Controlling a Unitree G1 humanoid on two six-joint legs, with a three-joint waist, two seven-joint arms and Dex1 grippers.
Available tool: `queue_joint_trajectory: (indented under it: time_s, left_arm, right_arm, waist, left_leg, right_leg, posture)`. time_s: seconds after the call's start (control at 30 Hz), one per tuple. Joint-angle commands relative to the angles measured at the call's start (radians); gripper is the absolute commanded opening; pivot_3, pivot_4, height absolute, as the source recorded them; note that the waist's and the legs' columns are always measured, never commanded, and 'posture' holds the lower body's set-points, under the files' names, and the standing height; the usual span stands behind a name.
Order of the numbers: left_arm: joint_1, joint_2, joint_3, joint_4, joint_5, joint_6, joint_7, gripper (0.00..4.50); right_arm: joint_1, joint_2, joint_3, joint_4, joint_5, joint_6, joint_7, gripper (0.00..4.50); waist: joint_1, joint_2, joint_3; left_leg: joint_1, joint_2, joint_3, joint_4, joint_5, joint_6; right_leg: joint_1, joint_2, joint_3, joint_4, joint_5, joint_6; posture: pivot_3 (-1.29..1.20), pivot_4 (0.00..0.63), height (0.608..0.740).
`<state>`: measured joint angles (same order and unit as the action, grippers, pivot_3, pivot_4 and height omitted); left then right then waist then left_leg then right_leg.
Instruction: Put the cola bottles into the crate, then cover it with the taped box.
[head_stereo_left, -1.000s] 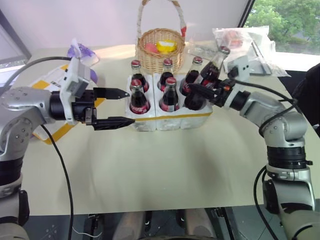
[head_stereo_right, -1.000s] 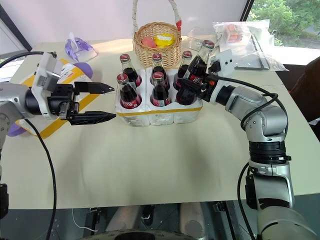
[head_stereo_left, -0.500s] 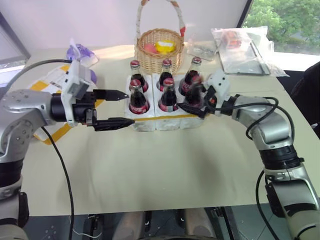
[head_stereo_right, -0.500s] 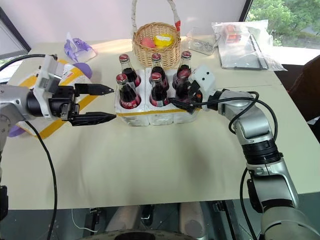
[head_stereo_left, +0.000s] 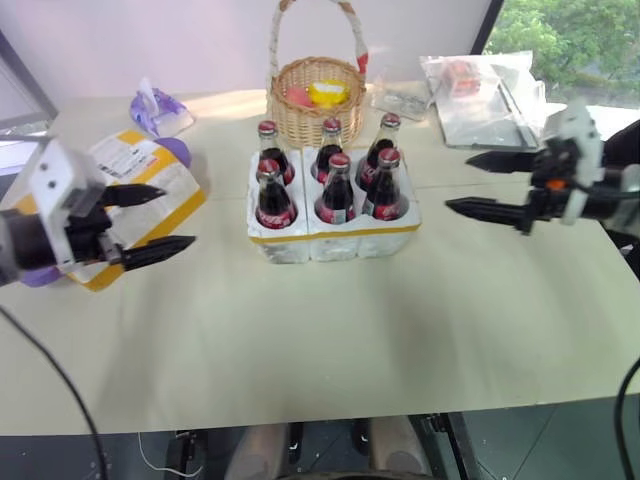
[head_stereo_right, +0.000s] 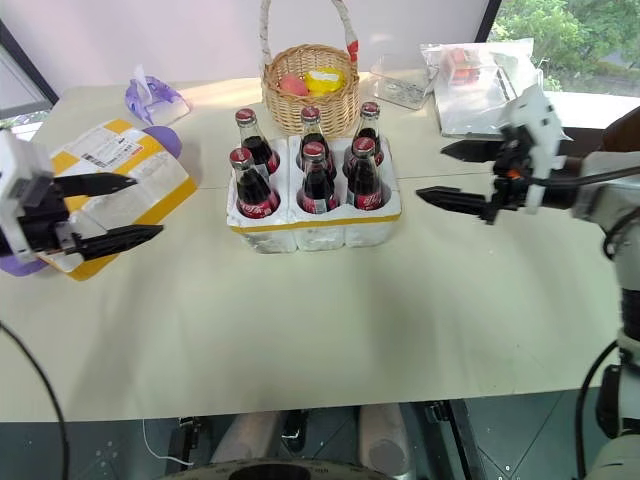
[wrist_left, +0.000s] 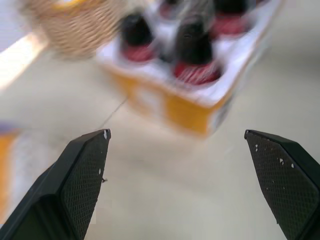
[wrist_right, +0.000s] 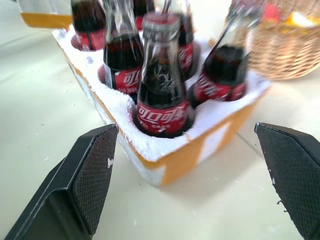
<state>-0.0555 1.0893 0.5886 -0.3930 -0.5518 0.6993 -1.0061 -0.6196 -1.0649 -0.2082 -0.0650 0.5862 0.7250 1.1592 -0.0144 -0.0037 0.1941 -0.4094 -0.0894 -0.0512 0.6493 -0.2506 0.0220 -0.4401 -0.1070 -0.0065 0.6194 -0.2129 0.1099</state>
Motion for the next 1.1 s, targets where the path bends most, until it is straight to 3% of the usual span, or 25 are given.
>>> queue_joint_trajectory:
  time_s: [0.03,0.1,0.17,0.4,0.77,1.1]
  left_arm:
    - [0.151,0.012,0.148,-0.034,0.205,-0.101,0.039,4.50]
    - [0.315,-0.001,0.189,-0.022,0.401,-0.210,0.079,4.50]
    - [0.432,-0.035,0.220,-0.023,0.512,-0.265,0.113,4.50]
    - [0.557,-0.075,0.145,0.076,0.779,-0.366,0.292,4.50]
    - [0.268,-0.074,-0.160,0.522,0.977,-0.687,0.700,4.50]
    - [0.088,-0.100,-0.345,0.778,1.024,-0.817,0.869,4.50]
  right_arm:
    - [-0.033,-0.048,-0.063,-0.003,0.048,-0.020,0.071,4.48]
    - [-0.036,-0.059,-0.086,-0.012,0.102,0.003,0.119,4.48]
    - [-0.029,-0.063,-0.098,-0.024,0.140,0.015,0.157,4.48]
    - [-0.036,-0.067,-0.067,-0.024,0.140,-0.002,0.190,4.48]
    - [-0.067,-0.108,-0.071,-0.082,0.189,0.039,0.223,4.48]
    - [-0.054,-0.149,-0.124,-0.147,0.244,0.087,0.208,4.48]
  waist:
    - [0.002,0.000,0.000]
    - [0.003,0.000,0.000]
    - [0.004,0.000,0.000]
    - [0.021,-0.002,-0.001]
    - [0.026,-0.002,-0.001]
    - [0.027,-0.002,-0.002]
  left_leg:
    - [0.000,0.000,0.000,0.000,0.000,0.000]
    - [0.000,0.000,0.000,0.000,0.000,0.000]
    - [0.000,0.000,0.002,-0.001,-0.001,0.001]
    - [0.000,0.000,0.004,0.000,-0.003,0.000]
    - [-0.001,0.000,0.006,-0.001,-0.004,0.000]
    - [-0.001,0.000,0.008,-0.001,-0.004,0.000]
  right_leg:
    - [0.000,0.000,0.000,-0.001,0.000,0.000]
    - [0.001,-0.001,0.000,-0.003,-0.001,-0.004]
    - [0.001,-0.002,0.000,-0.005,-0.001,-0.005]
    - [0.002,-0.004,0.000,-0.007,-0.001,-0.005]
    - [0.000,-0.005,-0.001,-0.006,0.001,-0.001]
    - [-0.002,-0.006,0.000,-0.005,0.001,-0.001]
  posture:
    - [0.00,0.150,0.740]
    - [0.00,0.150,0.740]
    - [0.00,0.150,0.740]
    - [0.00,0.150,0.740]
    - [0.00,0.150,0.740]
    - [0.00,0.150,0.740]
